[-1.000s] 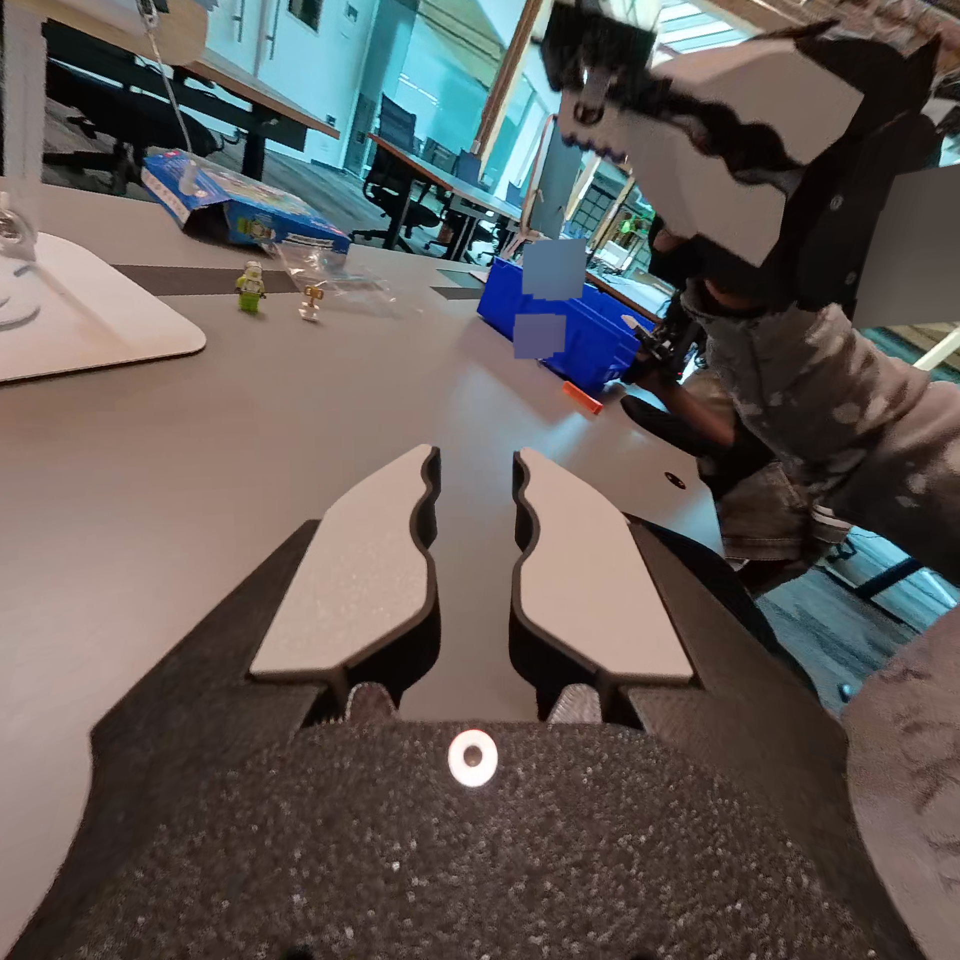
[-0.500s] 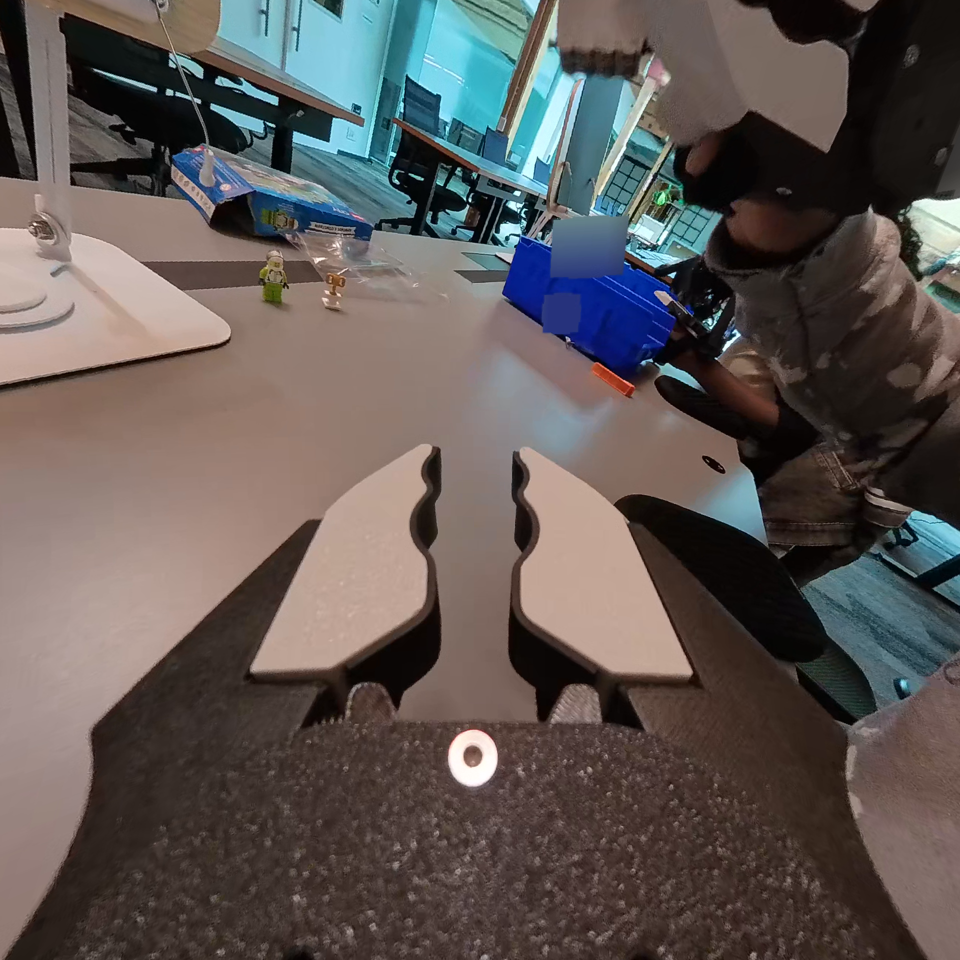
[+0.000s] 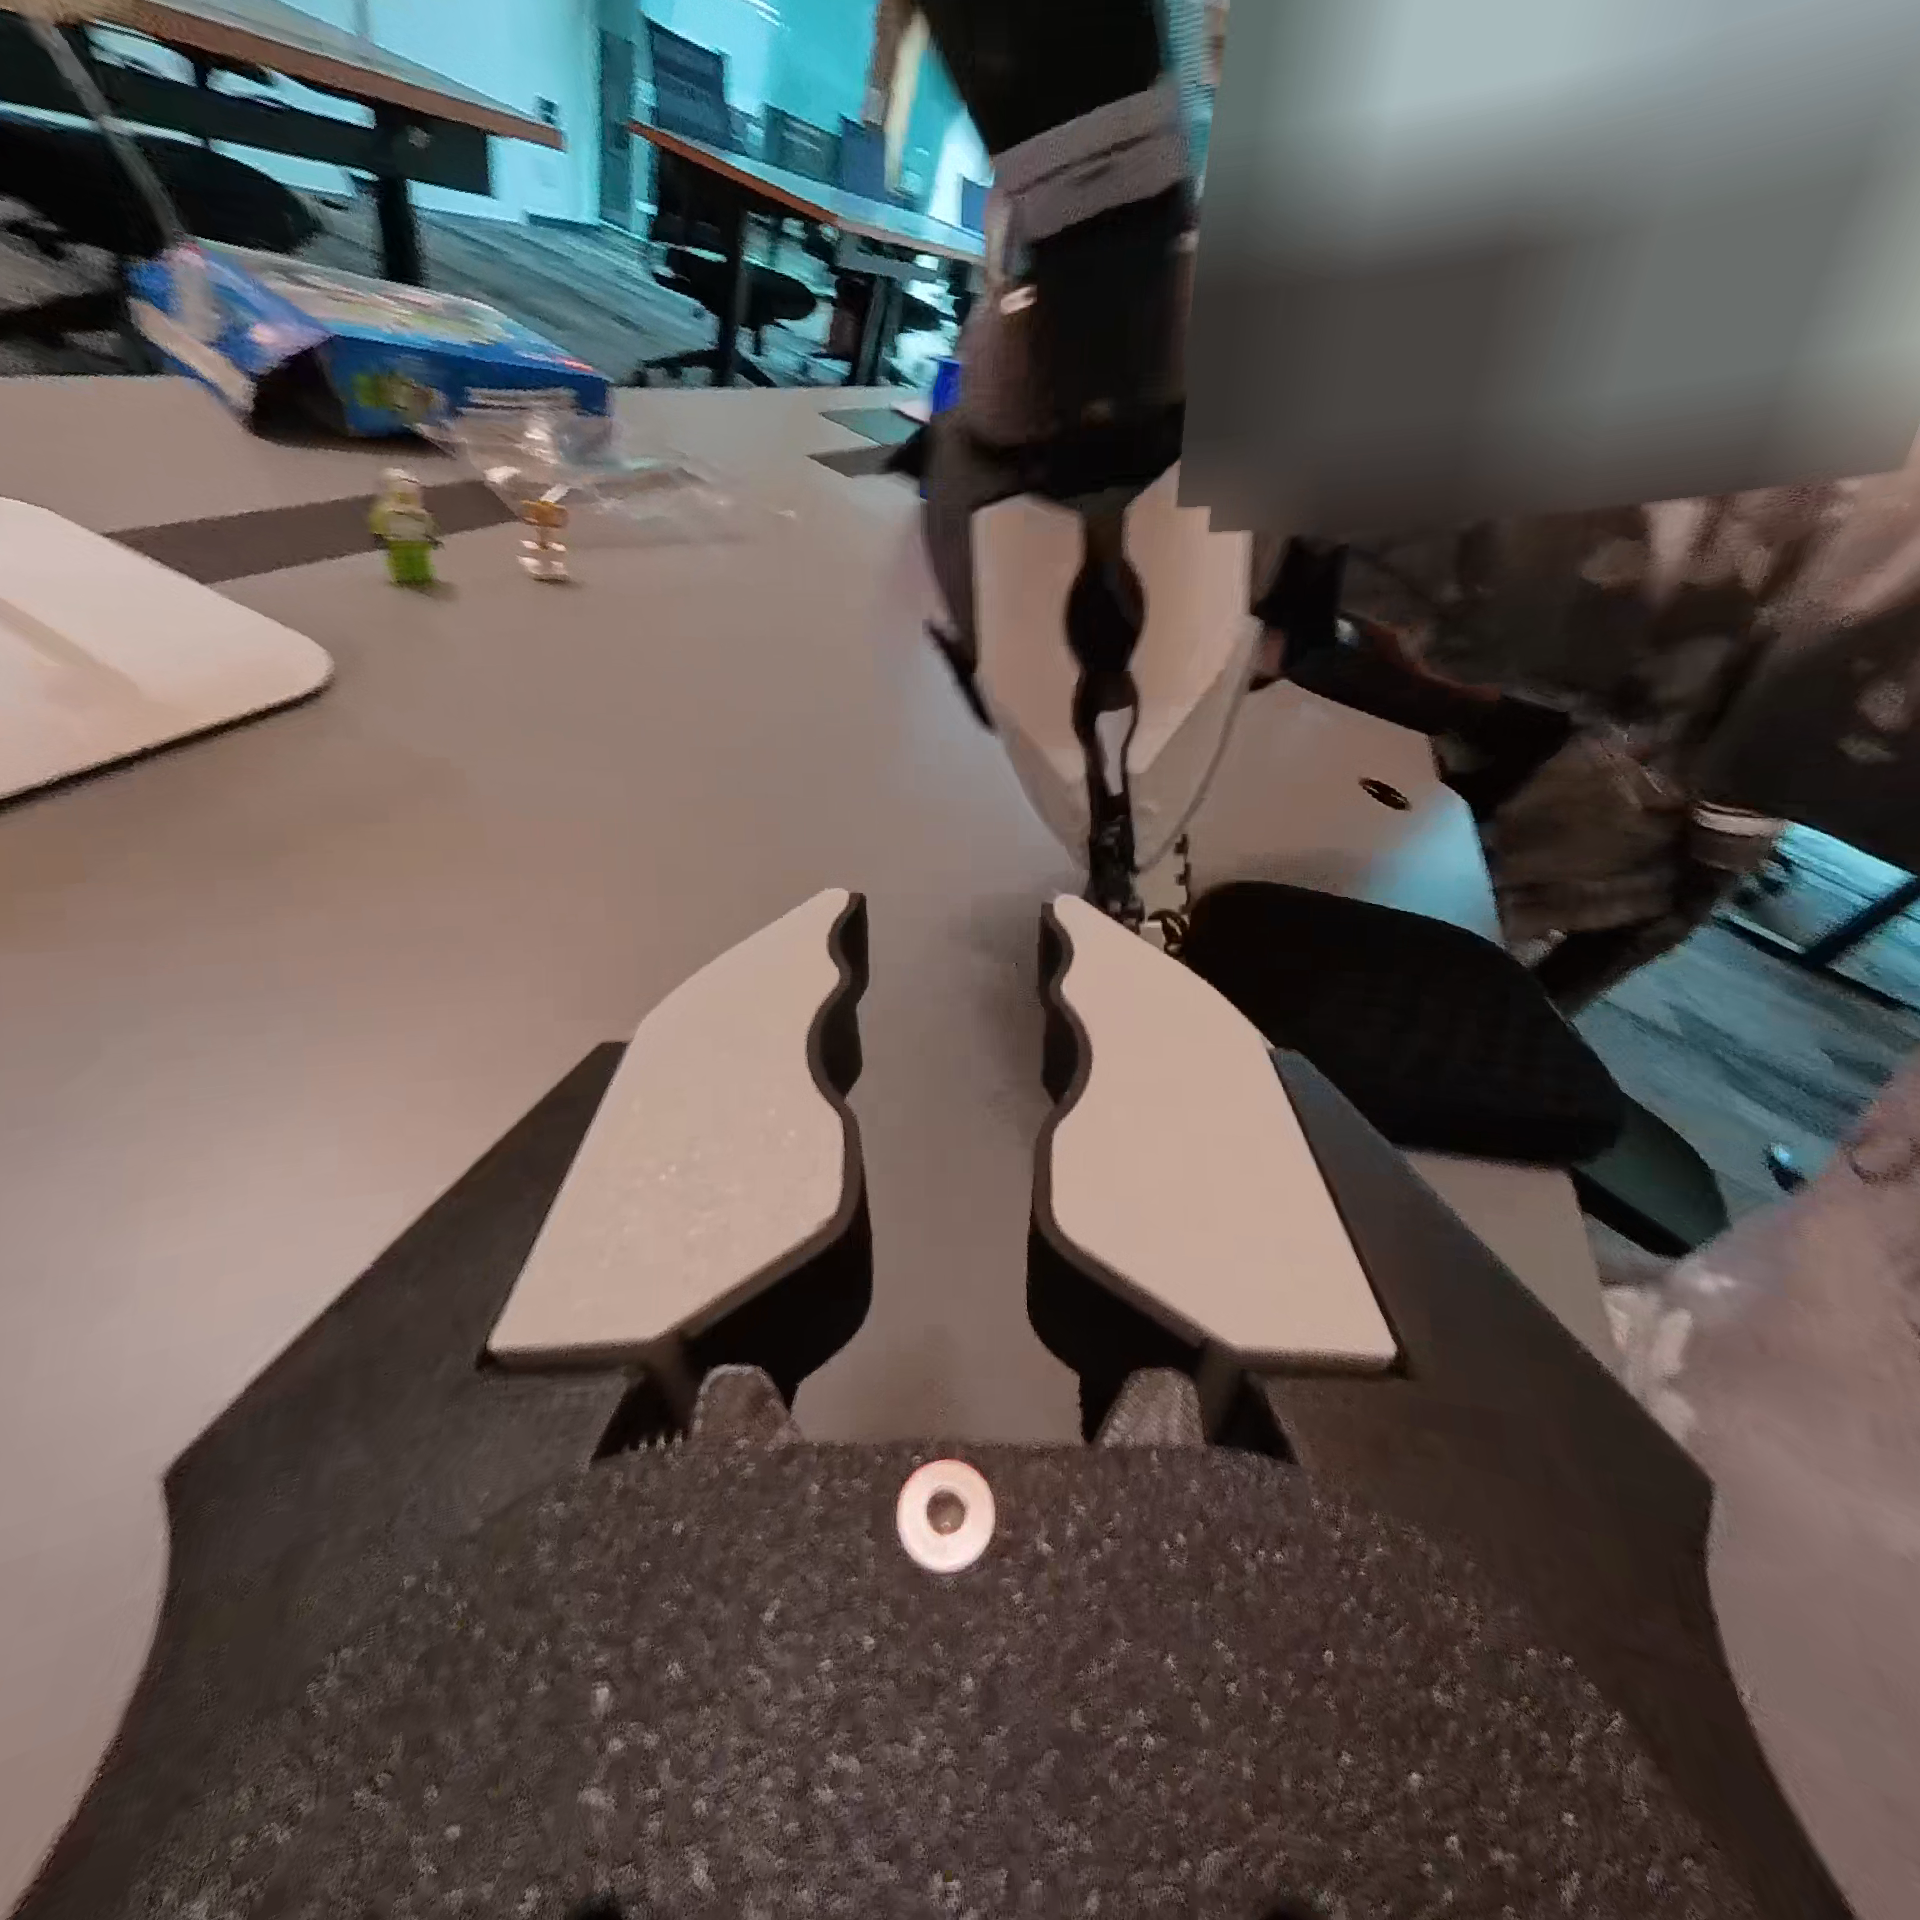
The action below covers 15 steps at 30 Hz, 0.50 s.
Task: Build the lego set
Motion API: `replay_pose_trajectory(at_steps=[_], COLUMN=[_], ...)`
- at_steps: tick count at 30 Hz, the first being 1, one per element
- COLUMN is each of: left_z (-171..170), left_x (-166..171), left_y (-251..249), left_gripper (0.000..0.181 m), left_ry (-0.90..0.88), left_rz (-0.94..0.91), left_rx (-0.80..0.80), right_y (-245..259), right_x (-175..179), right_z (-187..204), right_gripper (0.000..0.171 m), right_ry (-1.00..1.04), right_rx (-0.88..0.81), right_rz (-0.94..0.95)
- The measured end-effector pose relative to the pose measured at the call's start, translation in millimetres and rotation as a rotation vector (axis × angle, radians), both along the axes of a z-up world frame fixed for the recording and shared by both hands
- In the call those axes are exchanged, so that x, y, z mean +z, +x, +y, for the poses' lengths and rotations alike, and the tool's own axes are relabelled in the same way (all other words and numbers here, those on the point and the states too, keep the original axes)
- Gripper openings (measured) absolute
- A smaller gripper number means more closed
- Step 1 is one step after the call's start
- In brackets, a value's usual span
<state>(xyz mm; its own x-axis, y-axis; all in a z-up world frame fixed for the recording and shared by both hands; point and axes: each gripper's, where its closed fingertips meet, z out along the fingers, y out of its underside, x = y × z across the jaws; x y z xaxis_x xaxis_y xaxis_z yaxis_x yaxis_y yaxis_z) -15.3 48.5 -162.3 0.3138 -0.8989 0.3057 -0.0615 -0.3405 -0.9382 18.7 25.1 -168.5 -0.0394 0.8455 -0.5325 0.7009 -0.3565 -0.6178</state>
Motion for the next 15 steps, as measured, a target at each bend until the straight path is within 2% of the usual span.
replay_pose_trajectory(at_steps=[4, 11, 13, 15], left_z=[-21, -48, -51, -49], left_x=[-2, -25, -30, -27], left_y=[7, 20, 22, 23], left_gripper=[0.030, 0.029, 0.015, 0.011], left_ry=[-0.042, -0.156, -0.170, -0.174], left_rz=[-0.007, 0.076, 0.096, 0.077], left_rx=[-0.152, -0.315, -0.325, -0.315], right_y=[4, 8, 5, 3], right_x=[-10, -23, -20, -17], right_z=[-18, -18, -16, -13], right_gripper=[0.005, 0.005, 0.005, 0.005], right_ry=[-0.199, -0.317, -0.316, -0.296], right_rx=[0.135, 0.211, 0.214, 0.215], right_rz=[0.023, 0.008, 0.028, 0.044])
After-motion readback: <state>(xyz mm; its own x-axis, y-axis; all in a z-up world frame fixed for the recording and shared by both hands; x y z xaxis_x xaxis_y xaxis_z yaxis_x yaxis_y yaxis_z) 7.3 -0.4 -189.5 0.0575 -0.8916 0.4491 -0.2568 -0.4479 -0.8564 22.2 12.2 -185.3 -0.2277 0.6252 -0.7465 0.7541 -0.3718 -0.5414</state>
